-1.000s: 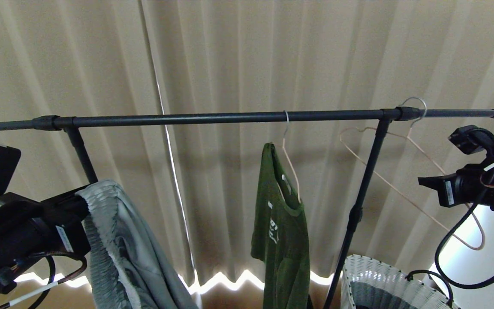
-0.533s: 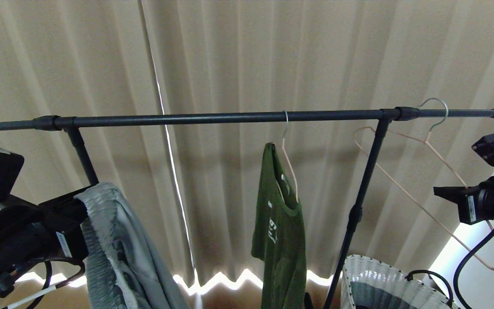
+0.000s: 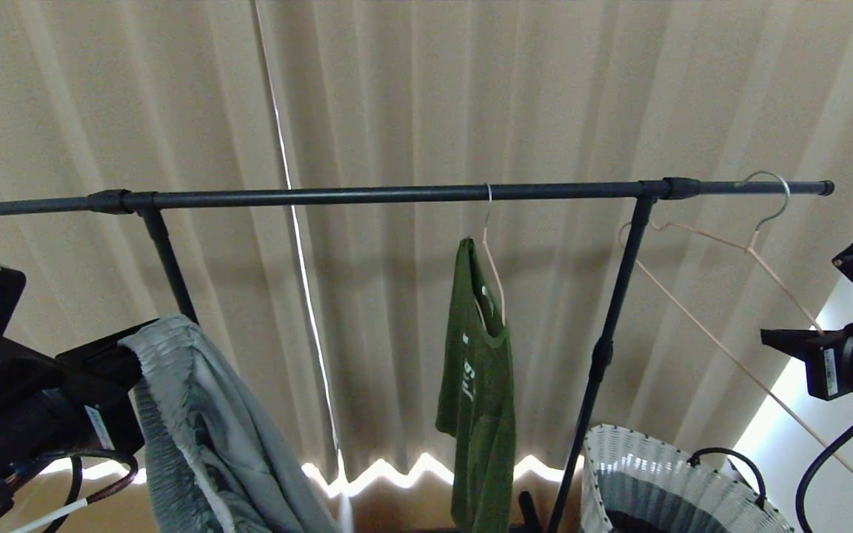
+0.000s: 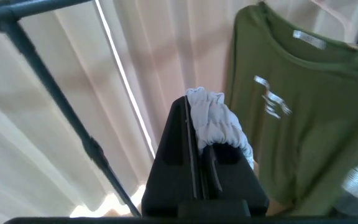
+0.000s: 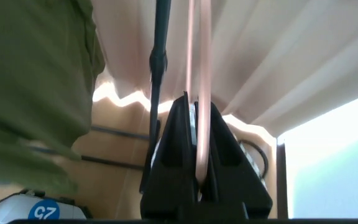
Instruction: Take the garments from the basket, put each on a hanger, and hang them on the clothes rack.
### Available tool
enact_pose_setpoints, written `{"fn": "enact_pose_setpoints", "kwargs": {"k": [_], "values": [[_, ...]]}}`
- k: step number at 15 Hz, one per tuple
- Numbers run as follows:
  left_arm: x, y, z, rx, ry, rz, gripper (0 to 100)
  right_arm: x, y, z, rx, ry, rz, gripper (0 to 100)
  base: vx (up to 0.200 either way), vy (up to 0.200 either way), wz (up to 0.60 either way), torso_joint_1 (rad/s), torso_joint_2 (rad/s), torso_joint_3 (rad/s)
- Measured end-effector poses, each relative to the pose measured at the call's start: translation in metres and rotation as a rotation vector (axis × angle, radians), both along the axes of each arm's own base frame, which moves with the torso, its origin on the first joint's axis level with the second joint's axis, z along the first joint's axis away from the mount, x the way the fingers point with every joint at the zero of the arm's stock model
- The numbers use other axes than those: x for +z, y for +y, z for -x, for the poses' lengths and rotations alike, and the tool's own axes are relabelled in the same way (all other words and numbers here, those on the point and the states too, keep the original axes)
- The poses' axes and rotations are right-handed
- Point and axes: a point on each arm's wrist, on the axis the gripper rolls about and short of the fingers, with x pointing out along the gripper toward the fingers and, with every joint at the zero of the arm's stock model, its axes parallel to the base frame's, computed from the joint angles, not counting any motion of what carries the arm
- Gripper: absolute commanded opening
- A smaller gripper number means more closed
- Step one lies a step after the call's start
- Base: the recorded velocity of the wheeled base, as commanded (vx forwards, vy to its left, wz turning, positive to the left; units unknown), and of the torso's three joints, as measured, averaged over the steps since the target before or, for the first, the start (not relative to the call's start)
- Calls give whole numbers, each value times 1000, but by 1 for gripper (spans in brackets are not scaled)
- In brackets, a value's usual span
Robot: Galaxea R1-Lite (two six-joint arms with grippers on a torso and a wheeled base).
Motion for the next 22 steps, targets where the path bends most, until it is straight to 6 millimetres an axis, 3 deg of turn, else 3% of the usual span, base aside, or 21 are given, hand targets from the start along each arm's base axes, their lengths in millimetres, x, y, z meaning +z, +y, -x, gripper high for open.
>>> {"fn": "enact_pose_setpoints", "kwargs": {"k": [3, 14, 19, 22], "values": [[-1, 0, 0, 1, 4, -2, 0, -1, -1, 1, -4, 2, 0, 0, -200, 0, 0, -1, 2, 4], [-4, 1, 3, -1, 10, -4, 0, -6, 0, 4, -4, 22, -3, 0, 0, 0, 0, 0, 0, 0], [-4, 2, 5, -1, 5, -8, 0, -11, 1, 16, 1, 28, -8, 0, 0, 0, 0, 0, 0, 0], [2, -1, -2, -4, -5, -12, 0, -3, 3, 25, 17, -14, -13, 0, 0, 0, 0, 0, 0, 0]]}}
